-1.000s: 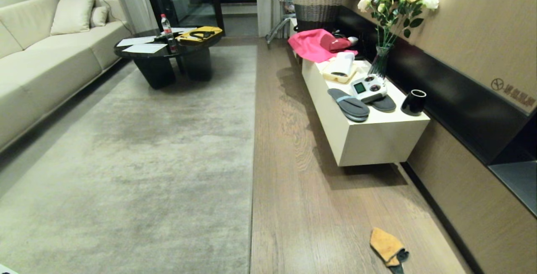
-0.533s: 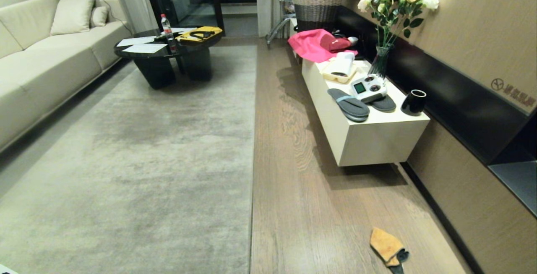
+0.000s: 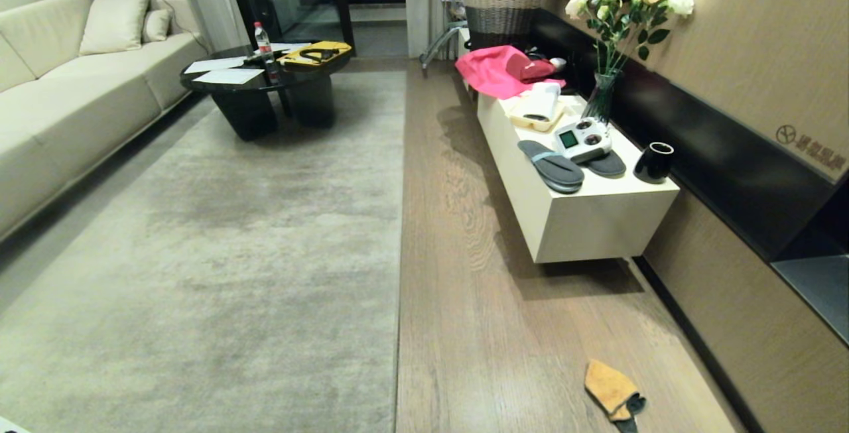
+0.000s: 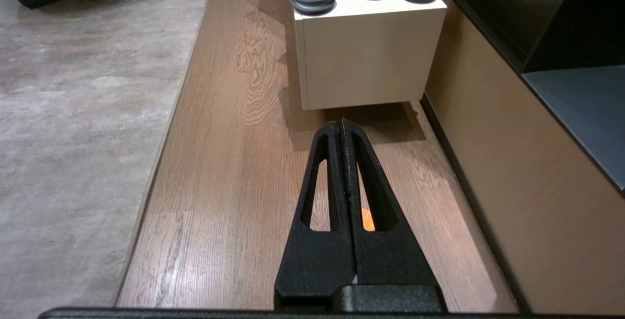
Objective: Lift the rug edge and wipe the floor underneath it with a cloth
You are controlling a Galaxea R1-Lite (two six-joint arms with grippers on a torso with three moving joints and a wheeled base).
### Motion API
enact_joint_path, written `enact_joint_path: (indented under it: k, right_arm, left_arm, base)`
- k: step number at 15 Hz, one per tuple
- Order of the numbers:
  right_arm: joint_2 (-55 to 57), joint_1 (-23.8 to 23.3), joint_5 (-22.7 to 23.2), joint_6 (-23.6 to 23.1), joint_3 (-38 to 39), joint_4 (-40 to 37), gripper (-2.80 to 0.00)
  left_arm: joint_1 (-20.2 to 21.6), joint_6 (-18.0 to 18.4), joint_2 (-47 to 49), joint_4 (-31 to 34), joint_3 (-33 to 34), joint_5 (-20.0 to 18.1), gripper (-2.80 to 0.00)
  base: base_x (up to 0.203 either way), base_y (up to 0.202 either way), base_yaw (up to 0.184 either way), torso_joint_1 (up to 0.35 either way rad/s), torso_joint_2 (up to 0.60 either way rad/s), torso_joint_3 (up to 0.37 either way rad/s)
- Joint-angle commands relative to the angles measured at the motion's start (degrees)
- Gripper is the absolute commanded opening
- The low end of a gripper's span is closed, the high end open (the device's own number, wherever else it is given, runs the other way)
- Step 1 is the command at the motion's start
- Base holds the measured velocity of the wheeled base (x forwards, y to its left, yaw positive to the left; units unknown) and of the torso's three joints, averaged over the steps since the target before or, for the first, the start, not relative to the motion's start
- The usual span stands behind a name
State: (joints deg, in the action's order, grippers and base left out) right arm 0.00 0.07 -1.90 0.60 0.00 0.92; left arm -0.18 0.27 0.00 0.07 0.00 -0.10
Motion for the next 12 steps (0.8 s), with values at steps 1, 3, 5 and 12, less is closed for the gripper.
enact_joint_path:
  k: [1,3,5,12]
  right_arm:
    - [0.09,0.01,0.03,0.04,0.00,0.05,-2.80]
    - [0.04,0.01,-0.03,0.18,0.00,0.05,-2.80]
    - [0.00,0.01,0.05,-0.25,0.00,-0.04,-2.80]
    - [0.00,0.01,0.05,-0.25,0.00,-0.04,-2.80]
  left_arm:
    - [0.01,0.00,0.01,-0.07,0.00,0.01,-2.80]
    - [-0.03,0.00,0.01,0.00,0.00,0.01,-2.80]
    - [0.01,0.00,0.03,-0.04,0.00,0.01,-2.80]
    - [0.01,0.00,0.05,-0.07,0.00,0.01,-2.80]
  base:
    - [0.000,0.000,0.000,-0.032,-0.28,-0.320]
    - [0.000,0.000,0.000,-0.019,-0.36,-0.387]
    - [0.000,0.000,0.000,0.005,-0.42,-0.401]
    - [0.000,0.000,0.000,0.059,-0.45,-0.388]
